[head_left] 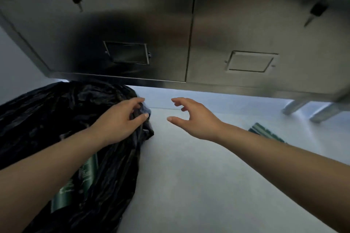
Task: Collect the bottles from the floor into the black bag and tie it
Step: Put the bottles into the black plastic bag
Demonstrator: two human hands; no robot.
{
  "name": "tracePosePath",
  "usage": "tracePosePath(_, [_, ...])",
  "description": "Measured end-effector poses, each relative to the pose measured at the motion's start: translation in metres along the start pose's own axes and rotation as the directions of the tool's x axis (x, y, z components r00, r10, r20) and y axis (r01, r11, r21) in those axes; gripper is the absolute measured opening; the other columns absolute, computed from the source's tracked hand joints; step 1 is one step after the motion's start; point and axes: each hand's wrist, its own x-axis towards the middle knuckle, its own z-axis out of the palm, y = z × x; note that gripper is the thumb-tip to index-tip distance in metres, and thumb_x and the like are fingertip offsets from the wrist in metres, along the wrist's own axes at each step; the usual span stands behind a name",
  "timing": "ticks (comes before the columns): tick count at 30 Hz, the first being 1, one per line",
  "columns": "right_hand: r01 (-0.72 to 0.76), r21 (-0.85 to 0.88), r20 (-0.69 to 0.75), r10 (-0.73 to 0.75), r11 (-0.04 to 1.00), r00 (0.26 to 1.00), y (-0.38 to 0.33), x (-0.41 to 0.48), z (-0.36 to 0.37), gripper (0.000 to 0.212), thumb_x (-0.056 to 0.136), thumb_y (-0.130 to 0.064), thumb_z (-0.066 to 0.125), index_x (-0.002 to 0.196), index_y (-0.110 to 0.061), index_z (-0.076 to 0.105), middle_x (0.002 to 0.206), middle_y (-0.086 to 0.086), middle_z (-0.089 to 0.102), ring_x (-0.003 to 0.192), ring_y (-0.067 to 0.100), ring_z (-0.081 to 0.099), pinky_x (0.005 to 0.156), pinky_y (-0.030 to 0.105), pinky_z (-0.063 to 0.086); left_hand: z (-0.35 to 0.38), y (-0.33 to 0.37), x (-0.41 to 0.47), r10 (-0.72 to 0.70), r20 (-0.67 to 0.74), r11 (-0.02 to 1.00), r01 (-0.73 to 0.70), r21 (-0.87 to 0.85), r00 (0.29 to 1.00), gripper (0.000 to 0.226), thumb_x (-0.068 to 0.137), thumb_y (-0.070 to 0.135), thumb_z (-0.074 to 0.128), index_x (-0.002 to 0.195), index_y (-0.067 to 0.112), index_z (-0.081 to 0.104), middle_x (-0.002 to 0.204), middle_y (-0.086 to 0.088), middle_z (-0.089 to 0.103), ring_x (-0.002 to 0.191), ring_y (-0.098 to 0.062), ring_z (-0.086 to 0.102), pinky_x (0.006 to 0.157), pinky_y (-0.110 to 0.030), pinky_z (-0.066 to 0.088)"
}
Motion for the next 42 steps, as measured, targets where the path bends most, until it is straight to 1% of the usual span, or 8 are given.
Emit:
tracePosePath(9, [-0.268, 0.107, -0.115, 0.280, 0.957, 0.953, 0.138, -0.070, -0.021, 0.057, 0.085, -0.048, 0.057, 0.135, -0.028, 0.039, 0.134, -0.007, 0.048, 0.118, 0.010, 0.047, 0.088, 0.022, 0.033, 0.139, 0.066, 0.029, 0.011, 0.237, 1.000, -0.014, 0.010, 0.972, 0.051, 0.088, 0.045, 0.052, 0.135, 0.028, 0.040, 0.126, 0.001, 0.055, 0.109, -0.017, 0.054, 0.093, -0.031, 0.041])
tracePosePath(15, [-0.408, -0.078, -0.194, 0.387, 0.910, 0.901, 0.229, -0.109, -0.039, 0.056, 0.086, -0.037, 0.060, 0.134, -0.013, 0.043, 0.137, 0.006, 0.047, 0.128, 0.022, 0.042, 0.105, 0.030, 0.029, 0.244, 0.089, 0.009, -0.046, 0.398, 0.961, -0.068, 0.267, 0.916, 0.056, 0.089, 0.046, 0.049, 0.139, 0.026, 0.034, 0.144, 0.000, 0.040, 0.129, -0.023, 0.043, 0.102, -0.040, 0.039])
tracePosePath(19, [-0.473, -0.215, -0.219, 0.430, 0.854, 0.876, 0.273, -0.120, -0.042, 0.062, 0.087, -0.038, 0.058, 0.138, -0.012, 0.036, 0.145, 0.010, 0.035, 0.134, 0.027, 0.031, 0.112, 0.039, 0.024, 0.287, 0.083, -0.014, -0.147, 0.417, 0.945, 0.002, 0.327, 0.897, 0.067, 0.088, 0.048, 0.049, 0.146, 0.027, 0.022, 0.157, -0.001, 0.016, 0.144, -0.020, 0.016, 0.112, -0.047, 0.028])
tracePosePath(22, [-0.522, -0.411, -0.211, 0.479, 0.747, 0.852, 0.291, -0.120, -0.038, 0.069, 0.087, -0.044, 0.053, 0.143, -0.016, 0.023, 0.152, 0.011, 0.018, 0.138, 0.032, 0.018, 0.109, 0.056, 0.024, 0.300, 0.072, -0.023, -0.176, 0.411, 0.938, 0.025, 0.347, 0.894, 0.071, 0.089, 0.049, 0.046, 0.148, 0.030, 0.012, 0.160, 0.000, 0.001, 0.146, -0.020, 0.003, 0.115, -0.045, 0.022])
tracePosePath(26, [-0.601, -0.445, -0.207, 0.577, 0.664, 0.790, 0.301, -0.115, -0.031, 0.075, 0.086, -0.045, 0.055, 0.144, -0.019, 0.014, 0.152, 0.011, 0.015, 0.138, 0.033, 0.016, 0.106, 0.062, 0.020, 0.307, 0.068, -0.029, -0.181, 0.396, 0.928, 0.024, 0.371, 0.900, 0.069, 0.090, 0.052, 0.039, 0.148, 0.034, 0.005, 0.159, 0.003, -0.008, 0.146, -0.020, -0.004, 0.114, -0.046, 0.014])
tracePosePath(30, [-0.560, -0.418, -0.242, 0.507, 0.715, 0.827, 0.297, -0.115, -0.024, 0.070, 0.083, -0.039, 0.059, 0.140, -0.020, 0.024, 0.144, 0.009, 0.029, 0.129, 0.032, 0.028, 0.104, 0.055, 0.027, 0.311, 0.066, -0.030, -0.183, 0.388, 0.922, 0.020, 0.387, 0.903, 0.069, 0.090, 0.054, 0.036, 0.148, 0.034, 0.003, 0.159, 0.004, -0.010, 0.146, -0.018, -0.007, 0.115, -0.046, 0.011])
tracePosePath(36, [-0.319, -0.436, -0.126, 0.294, 0.841, 0.947, 0.276, -0.125, 0.003, 0.067, 0.081, -0.036, 0.059, 0.140, -0.025, 0.028, 0.142, 0.002, 0.034, 0.128, 0.023, 0.034, 0.105, 0.045, 0.026, 0.309, 0.063, -0.029, -0.167, 0.408, 0.920, -0.007, 0.393, 0.897, 0.070, 0.090, 0.056, 0.035, 0.147, 0.036, -0.001, 0.158, 0.005, -0.013, 0.145, -0.017, -0.009, 0.115, -0.045, 0.008])
tracePosePath(42, [-0.413, -0.382, -0.127, 0.396, 0.826, 0.909, 0.285, -0.130, -0.005, 0.063, 0.076, -0.041, 0.067, 0.132, -0.026, 0.041, 0.132, -0.003, 0.048, 0.122, 0.022, 0.043, 0.104, 0.044, 0.023, 0.294, 0.052, -0.024, -0.089, 0.464, 0.925, -0.100, 0.367, 0.882, 0.067, 0.091, 0.054, 0.035, 0.147, 0.037, 0.002, 0.158, 0.007, -0.012, 0.145, -0.014, -0.005, 0.116, -0.038, 0.011])
